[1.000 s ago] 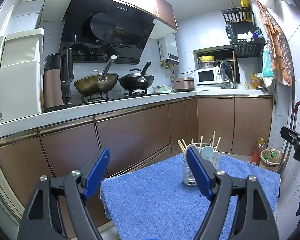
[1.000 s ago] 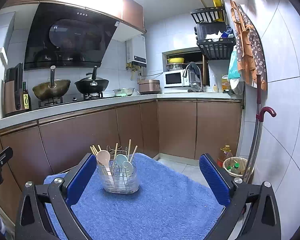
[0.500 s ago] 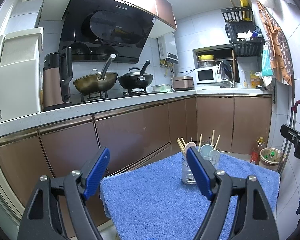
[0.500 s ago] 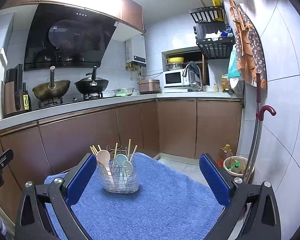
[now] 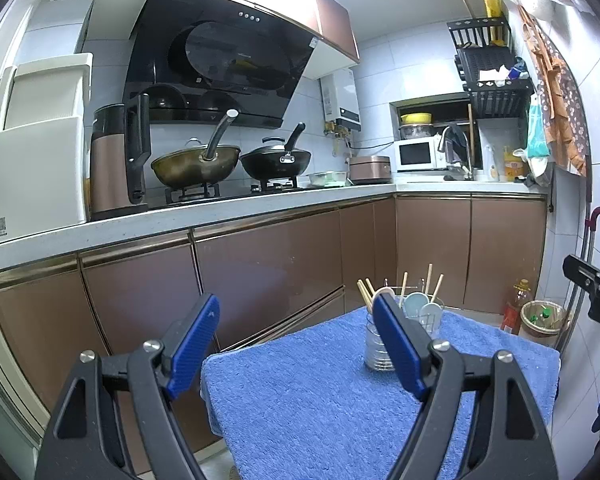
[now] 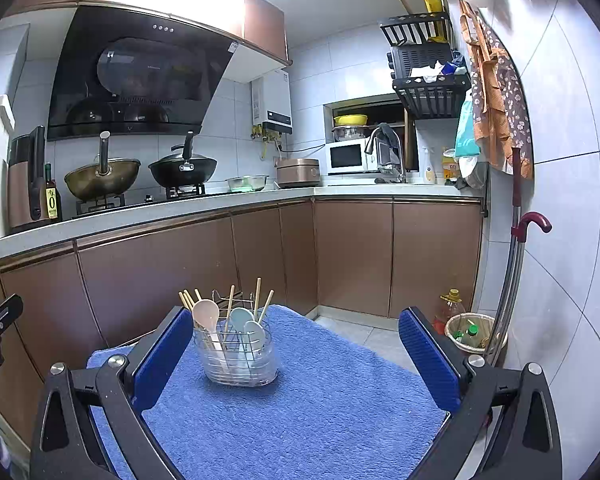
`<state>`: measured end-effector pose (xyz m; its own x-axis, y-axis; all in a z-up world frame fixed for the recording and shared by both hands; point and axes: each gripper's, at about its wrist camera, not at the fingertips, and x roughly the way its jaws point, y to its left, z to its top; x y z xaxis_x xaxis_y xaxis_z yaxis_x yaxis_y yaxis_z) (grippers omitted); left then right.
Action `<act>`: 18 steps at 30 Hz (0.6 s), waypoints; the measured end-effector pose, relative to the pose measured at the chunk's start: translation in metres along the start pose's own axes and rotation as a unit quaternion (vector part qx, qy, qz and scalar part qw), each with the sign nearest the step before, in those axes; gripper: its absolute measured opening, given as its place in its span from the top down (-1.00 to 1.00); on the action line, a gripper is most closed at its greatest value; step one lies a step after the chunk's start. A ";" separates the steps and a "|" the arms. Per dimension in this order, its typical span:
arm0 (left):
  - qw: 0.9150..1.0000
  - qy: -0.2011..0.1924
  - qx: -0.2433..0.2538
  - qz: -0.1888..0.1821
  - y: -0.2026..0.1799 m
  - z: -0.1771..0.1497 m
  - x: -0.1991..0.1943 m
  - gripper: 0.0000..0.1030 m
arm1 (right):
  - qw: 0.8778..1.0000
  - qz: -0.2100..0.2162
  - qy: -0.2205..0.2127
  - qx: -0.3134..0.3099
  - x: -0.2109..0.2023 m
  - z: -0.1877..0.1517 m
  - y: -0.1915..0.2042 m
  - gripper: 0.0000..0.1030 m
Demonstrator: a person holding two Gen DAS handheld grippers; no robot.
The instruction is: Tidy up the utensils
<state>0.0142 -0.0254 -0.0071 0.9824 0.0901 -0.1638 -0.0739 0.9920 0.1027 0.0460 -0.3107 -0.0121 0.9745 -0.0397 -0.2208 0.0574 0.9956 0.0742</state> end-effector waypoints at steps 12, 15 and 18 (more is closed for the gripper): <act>1.000 -0.004 -0.007 0.002 0.001 0.001 -0.004 -0.52 | 1.000 0.001 0.003 -0.002 0.002 -0.001 0.001 -1.00; 1.000 -0.004 -0.006 0.001 0.001 0.001 -0.005 -0.52 | 1.000 0.001 0.004 -0.003 0.002 -0.001 0.000 -1.00; 1.000 -0.005 -0.006 0.001 0.001 0.001 -0.005 -0.52 | 1.000 0.001 0.004 -0.003 0.002 -0.001 0.000 -1.00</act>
<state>0.0090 -0.0253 -0.0049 0.9840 0.0905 -0.1534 -0.0772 0.9929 0.0903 0.0479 -0.3106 -0.0138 0.9730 -0.0365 -0.2280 0.0535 0.9962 0.0687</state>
